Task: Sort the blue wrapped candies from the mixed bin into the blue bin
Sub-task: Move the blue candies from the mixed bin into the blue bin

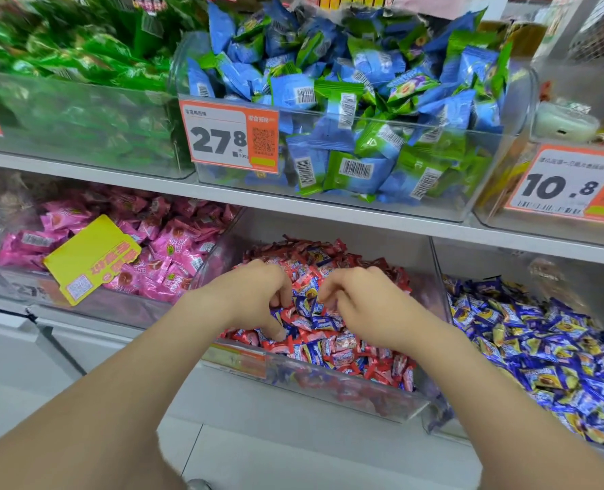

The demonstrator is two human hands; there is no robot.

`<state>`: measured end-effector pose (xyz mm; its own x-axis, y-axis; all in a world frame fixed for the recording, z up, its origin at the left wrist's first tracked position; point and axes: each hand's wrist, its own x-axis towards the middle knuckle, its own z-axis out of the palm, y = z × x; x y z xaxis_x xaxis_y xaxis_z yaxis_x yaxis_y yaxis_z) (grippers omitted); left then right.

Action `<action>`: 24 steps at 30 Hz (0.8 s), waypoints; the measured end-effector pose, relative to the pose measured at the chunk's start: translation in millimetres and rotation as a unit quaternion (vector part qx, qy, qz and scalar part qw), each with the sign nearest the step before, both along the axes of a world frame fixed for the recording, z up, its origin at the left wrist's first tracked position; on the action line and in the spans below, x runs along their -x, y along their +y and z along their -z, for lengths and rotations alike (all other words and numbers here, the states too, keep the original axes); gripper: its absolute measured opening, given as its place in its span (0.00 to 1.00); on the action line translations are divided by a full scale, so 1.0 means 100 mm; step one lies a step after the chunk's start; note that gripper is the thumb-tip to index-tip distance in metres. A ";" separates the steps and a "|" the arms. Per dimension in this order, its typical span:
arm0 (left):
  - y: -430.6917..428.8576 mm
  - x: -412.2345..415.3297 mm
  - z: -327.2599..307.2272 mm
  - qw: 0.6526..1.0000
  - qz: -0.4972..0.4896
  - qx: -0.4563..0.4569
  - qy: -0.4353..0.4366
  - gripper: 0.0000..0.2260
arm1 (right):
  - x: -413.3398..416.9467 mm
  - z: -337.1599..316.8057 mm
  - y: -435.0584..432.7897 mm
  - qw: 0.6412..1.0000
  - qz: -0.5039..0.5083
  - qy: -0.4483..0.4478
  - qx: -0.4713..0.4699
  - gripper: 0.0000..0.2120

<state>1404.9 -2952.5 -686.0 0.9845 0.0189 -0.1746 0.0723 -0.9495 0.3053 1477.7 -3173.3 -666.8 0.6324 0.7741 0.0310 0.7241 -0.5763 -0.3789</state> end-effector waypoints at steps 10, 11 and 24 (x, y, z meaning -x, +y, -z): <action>-0.14 0.00 0.01 0.998 0.019 -0.028 -0.053 0.08 | -0.03 0.11 0.12 0.993 0.020 -0.060 0.100 0.17; -0.12 0.01 -0.01 0.997 0.009 0.005 -0.074 0.08 | -0.06 0.06 0.09 0.997 0.032 -0.024 0.063 0.17; -0.28 -0.10 -0.10 0.992 -0.007 0.084 -0.095 0.08 | -0.17 -0.01 -0.01 0.991 0.078 0.069 -0.089 0.12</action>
